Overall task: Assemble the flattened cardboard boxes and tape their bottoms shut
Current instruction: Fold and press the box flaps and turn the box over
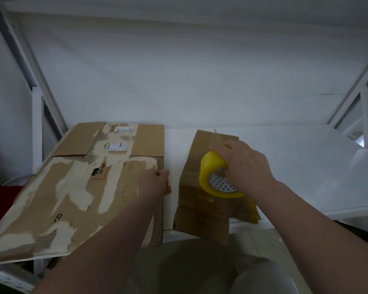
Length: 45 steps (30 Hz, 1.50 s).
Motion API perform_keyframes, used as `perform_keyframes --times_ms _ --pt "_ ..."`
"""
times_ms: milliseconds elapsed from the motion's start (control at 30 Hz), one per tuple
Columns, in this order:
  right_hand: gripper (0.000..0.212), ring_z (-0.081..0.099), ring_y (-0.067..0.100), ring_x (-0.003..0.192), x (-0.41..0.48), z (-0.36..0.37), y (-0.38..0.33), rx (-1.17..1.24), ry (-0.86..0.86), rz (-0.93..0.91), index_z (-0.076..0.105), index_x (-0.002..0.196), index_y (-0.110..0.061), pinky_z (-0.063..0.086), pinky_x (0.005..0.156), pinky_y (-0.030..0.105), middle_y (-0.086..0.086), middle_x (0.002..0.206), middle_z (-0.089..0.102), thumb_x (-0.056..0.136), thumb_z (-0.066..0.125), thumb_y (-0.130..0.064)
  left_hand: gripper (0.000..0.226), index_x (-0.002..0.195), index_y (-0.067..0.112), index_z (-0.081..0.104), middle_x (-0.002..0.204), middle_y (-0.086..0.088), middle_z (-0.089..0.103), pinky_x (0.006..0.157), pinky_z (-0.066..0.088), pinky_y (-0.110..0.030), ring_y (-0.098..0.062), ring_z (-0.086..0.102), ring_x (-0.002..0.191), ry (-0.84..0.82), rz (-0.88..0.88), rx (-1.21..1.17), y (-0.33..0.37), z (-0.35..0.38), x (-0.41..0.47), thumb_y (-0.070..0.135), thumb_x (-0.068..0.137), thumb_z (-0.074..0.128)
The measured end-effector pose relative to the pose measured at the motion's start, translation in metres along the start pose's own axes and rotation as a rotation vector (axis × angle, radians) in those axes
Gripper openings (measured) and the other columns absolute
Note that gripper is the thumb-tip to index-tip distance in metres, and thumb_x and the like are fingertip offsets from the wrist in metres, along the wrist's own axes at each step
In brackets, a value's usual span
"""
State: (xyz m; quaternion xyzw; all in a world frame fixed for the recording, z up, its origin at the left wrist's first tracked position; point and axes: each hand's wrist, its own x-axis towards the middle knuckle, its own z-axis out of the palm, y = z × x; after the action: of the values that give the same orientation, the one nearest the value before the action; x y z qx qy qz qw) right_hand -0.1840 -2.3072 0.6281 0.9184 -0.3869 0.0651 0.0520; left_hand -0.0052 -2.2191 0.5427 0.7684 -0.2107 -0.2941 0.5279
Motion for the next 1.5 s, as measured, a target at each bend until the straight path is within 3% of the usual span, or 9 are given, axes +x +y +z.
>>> perform_keyframes --times_ms 200,400,600,700,833,1000,1167,1267,1500 --pt "0.064 0.041 0.019 0.123 -0.001 -0.001 -0.005 -0.036 0.013 0.013 0.027 0.139 -0.032 0.046 0.083 0.034 -0.006 0.139 0.041 0.087 0.058 -0.013 0.038 0.061 0.009 0.053 0.056 -0.004 0.058 0.084 0.056 -0.045 -0.028 0.069 0.069 -0.013 -0.024 0.114 -0.013 0.008 0.007 0.026 0.096 0.053" --pt "0.059 0.041 0.018 0.122 0.000 0.003 -0.008 -0.045 0.046 -0.038 0.032 0.136 -0.033 0.041 0.080 0.030 -0.008 0.140 0.041 0.086 0.058 -0.015 0.038 0.065 0.005 0.052 0.059 -0.006 0.056 0.077 0.057 -0.037 -0.014 0.061 0.052 -0.025 -0.057 0.084 -0.020 0.015 0.007 0.023 0.098 0.051" --pt "0.059 0.043 0.019 0.119 -0.001 0.003 -0.006 -0.025 0.053 -0.042 0.036 0.136 -0.031 0.040 0.080 0.030 -0.006 0.138 0.043 0.085 0.060 -0.015 0.034 0.069 0.003 0.054 0.058 -0.008 0.055 0.078 0.058 -0.045 -0.009 0.059 0.040 -0.039 -0.115 0.002 -0.027 0.022 0.014 0.022 0.097 0.054" --pt "0.059 0.044 0.020 0.119 0.000 0.005 -0.006 0.000 0.062 -0.042 0.038 0.137 -0.029 0.042 0.083 0.032 -0.005 0.138 0.045 0.084 0.061 -0.014 0.031 0.072 0.003 0.052 0.067 -0.008 0.052 0.066 0.058 -0.034 -0.015 0.061 0.055 -0.013 -0.060 -0.016 -0.027 0.020 0.015 0.021 0.097 0.052" --pt "0.058 0.043 0.020 0.120 0.001 0.006 -0.003 0.024 0.077 -0.034 0.039 0.137 -0.029 0.041 0.084 0.032 -0.005 0.139 0.045 0.085 0.060 -0.014 0.033 0.072 0.005 0.057 0.062 -0.003 0.056 0.087 0.052 -0.050 -0.022 0.068 0.062 0.055 0.070 0.046 -0.027 0.014 0.017 0.027 0.096 0.052" --pt "0.057 0.044 0.021 0.120 -0.002 0.007 0.000 0.058 0.079 -0.023 0.040 0.136 -0.028 0.040 0.086 0.033 -0.004 0.139 0.045 0.085 0.060 -0.014 0.034 0.069 0.004 0.051 0.061 -0.004 0.051 0.067 0.057 -0.034 -0.013 0.062 0.055 0.022 0.085 0.108 -0.026 0.017 0.014 0.021 0.098 0.052" --pt "0.059 0.044 0.023 0.120 -0.001 0.009 0.000 0.077 0.091 -0.031 0.041 0.137 -0.027 0.040 0.085 0.034 -0.003 0.139 0.046 0.084 0.061 -0.014 0.025 0.077 0.003 0.053 0.069 -0.011 0.050 0.064 0.058 -0.036 -0.015 0.057 0.059 -0.098 -0.050 0.040 -0.032 0.027 0.016 0.018 0.098 0.052" --pt "0.059 0.045 0.023 0.119 -0.001 0.010 -0.001 0.076 0.100 -0.040 0.042 0.136 -0.026 0.040 0.084 0.033 -0.002 0.138 0.046 0.083 0.062 -0.013 0.023 0.080 0.003 0.054 0.069 -0.011 0.048 0.073 0.058 -0.045 -0.018 0.053 0.063 -0.159 -0.189 -0.073 -0.032 0.032 0.017 0.018 0.098 0.052" --pt "0.059 0.042 0.022 0.121 -0.001 0.009 -0.004 0.077 0.083 -0.032 0.038 0.138 -0.027 0.038 0.087 0.033 -0.003 0.139 0.043 0.085 0.059 -0.013 0.008 0.099 0.009 0.051 0.081 -0.009 0.051 0.063 0.051 -0.037 -0.019 0.049 0.067 -0.262 -0.312 -0.003 -0.020 0.032 0.016 0.012 0.098 0.044"
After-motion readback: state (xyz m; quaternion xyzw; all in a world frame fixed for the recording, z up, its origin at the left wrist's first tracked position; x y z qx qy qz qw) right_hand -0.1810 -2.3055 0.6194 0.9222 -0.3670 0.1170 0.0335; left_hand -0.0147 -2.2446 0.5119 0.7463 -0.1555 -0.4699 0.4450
